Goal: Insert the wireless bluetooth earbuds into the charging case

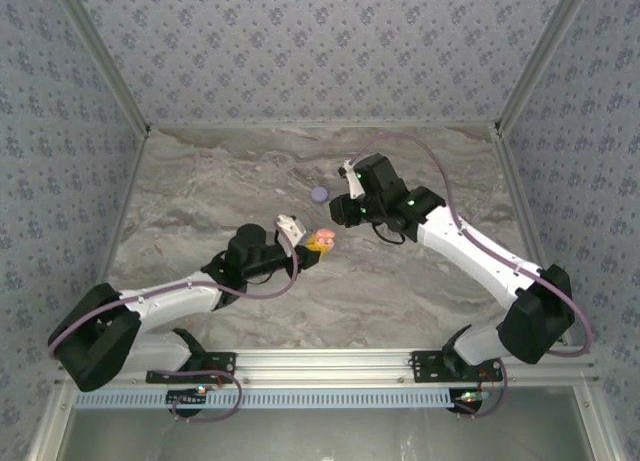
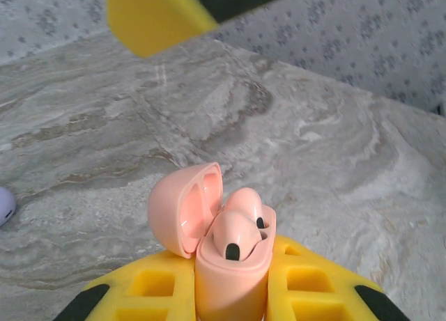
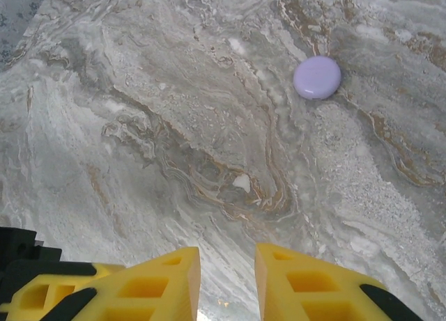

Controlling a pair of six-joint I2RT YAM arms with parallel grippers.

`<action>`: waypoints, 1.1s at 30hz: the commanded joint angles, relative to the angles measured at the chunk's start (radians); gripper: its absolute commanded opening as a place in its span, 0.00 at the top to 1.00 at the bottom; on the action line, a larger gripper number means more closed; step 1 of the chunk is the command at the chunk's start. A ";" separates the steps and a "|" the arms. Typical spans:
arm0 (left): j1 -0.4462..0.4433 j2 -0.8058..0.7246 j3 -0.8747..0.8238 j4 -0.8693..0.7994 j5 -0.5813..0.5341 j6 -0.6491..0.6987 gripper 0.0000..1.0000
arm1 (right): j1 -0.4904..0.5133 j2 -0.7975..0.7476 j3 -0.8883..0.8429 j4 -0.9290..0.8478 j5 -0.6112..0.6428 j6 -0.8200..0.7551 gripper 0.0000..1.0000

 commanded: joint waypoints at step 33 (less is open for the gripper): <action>-0.006 0.038 0.115 -0.068 -0.054 0.041 0.85 | 0.004 0.118 0.049 -0.124 -0.274 -0.024 0.81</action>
